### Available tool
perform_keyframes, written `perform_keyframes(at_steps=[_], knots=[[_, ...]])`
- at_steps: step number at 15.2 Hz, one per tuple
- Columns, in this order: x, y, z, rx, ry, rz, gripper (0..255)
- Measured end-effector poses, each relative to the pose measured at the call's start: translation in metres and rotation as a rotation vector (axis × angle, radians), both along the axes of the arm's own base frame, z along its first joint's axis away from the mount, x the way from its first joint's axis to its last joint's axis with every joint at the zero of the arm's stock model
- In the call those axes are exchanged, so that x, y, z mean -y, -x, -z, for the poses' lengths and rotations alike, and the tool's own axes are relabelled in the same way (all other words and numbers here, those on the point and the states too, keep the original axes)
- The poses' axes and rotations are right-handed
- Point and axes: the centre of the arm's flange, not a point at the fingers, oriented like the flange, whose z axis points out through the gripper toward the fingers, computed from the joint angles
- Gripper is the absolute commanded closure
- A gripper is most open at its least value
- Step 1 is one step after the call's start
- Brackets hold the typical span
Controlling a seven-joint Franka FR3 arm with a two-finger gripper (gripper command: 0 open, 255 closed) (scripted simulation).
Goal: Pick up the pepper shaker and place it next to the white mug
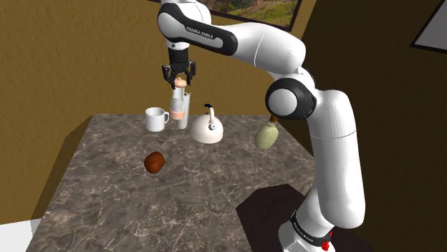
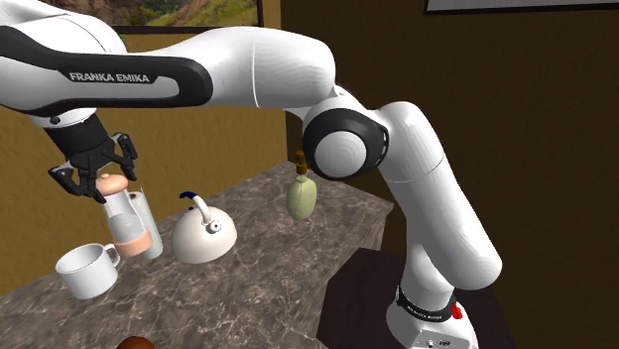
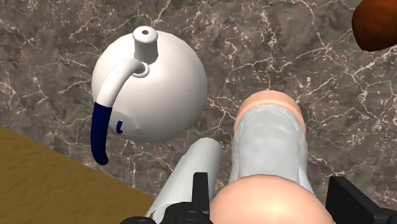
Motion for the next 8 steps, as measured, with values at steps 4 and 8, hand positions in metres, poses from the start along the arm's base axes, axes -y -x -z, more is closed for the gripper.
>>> perform_keyframes(at_steps=[4,8], knots=[[-0.001,-0.001,0.020,0.000,0.000,0.000,255],[-0.001,0.000,0.042,0.000,0.000,0.000,255]])
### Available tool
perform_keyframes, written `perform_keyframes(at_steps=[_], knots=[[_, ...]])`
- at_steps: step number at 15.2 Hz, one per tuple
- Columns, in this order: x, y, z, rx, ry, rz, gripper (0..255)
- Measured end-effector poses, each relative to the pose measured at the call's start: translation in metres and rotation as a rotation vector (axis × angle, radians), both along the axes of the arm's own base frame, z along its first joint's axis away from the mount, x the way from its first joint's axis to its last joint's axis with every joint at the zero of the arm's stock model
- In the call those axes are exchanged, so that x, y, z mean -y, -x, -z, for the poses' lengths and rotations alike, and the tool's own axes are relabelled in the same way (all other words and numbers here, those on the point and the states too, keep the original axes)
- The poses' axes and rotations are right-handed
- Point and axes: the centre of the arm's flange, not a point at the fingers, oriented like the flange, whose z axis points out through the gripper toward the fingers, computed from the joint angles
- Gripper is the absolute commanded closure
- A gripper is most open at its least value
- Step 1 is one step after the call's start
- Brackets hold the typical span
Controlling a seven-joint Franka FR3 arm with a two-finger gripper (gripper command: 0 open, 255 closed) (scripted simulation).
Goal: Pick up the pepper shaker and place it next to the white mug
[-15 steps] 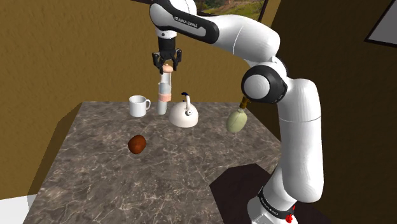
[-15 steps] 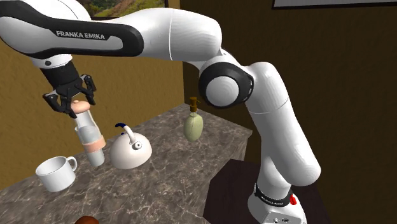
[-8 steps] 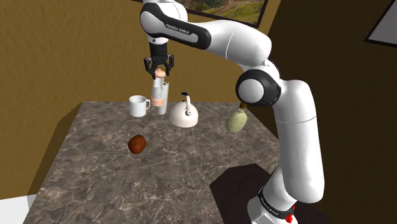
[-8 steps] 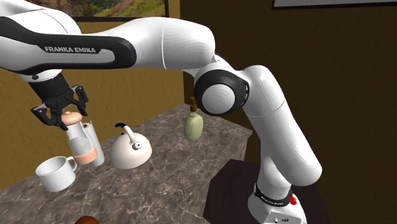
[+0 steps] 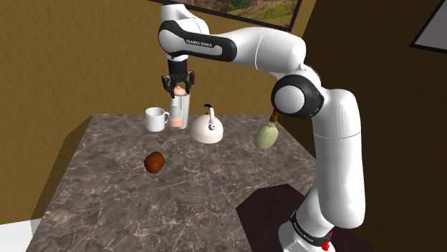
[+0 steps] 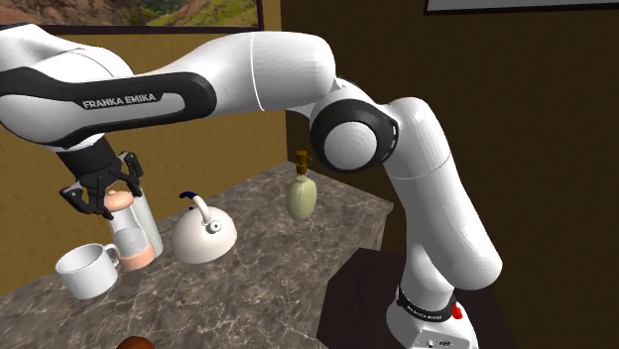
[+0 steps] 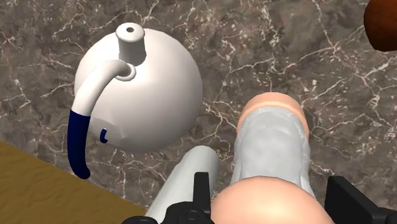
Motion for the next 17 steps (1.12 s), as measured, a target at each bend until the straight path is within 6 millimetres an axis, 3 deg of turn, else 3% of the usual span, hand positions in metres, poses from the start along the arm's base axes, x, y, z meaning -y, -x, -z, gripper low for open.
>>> perform_keyframes(at_steps=[17], knots=[[0.001,0.000,0.092,0.000,0.000,0.000,255]])
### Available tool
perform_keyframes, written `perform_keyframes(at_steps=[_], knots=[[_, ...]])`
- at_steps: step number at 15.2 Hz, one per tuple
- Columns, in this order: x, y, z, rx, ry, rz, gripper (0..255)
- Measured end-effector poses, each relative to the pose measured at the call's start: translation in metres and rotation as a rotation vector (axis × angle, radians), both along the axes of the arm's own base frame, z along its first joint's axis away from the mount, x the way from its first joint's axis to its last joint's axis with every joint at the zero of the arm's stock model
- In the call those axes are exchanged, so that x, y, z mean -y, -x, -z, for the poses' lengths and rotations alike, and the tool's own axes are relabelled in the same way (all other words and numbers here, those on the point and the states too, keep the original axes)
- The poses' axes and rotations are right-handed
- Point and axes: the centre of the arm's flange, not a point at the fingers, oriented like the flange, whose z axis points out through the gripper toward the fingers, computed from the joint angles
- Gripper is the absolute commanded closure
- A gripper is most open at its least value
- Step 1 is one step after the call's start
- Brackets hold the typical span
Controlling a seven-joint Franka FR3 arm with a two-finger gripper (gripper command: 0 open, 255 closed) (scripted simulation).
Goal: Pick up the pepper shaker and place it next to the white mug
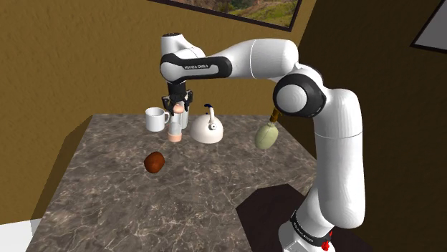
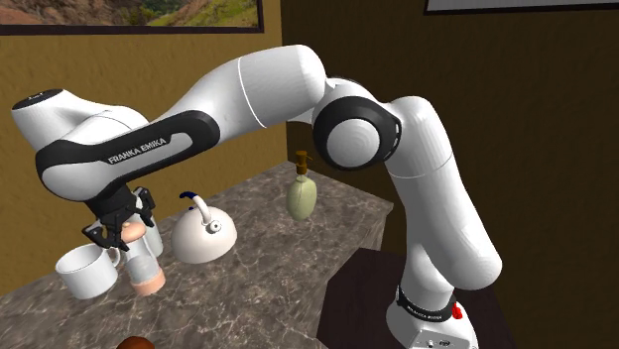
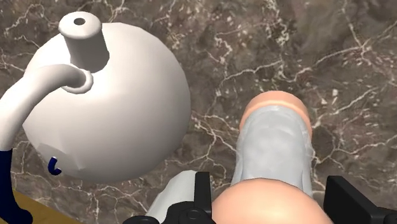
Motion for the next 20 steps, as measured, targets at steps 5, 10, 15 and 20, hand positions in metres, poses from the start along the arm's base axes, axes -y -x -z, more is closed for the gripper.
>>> perform_keyframes(at_steps=[5,10,15,20], knots=[[0.000,0.000,0.007,0.000,0.000,0.000,255],[0.000,0.000,0.007,0.001,0.000,0.000,0],[-0.001,0.000,0.002,0.001,0.000,0.000,0],[-0.009,0.000,-0.039,0.002,-0.001,0.000,0]])
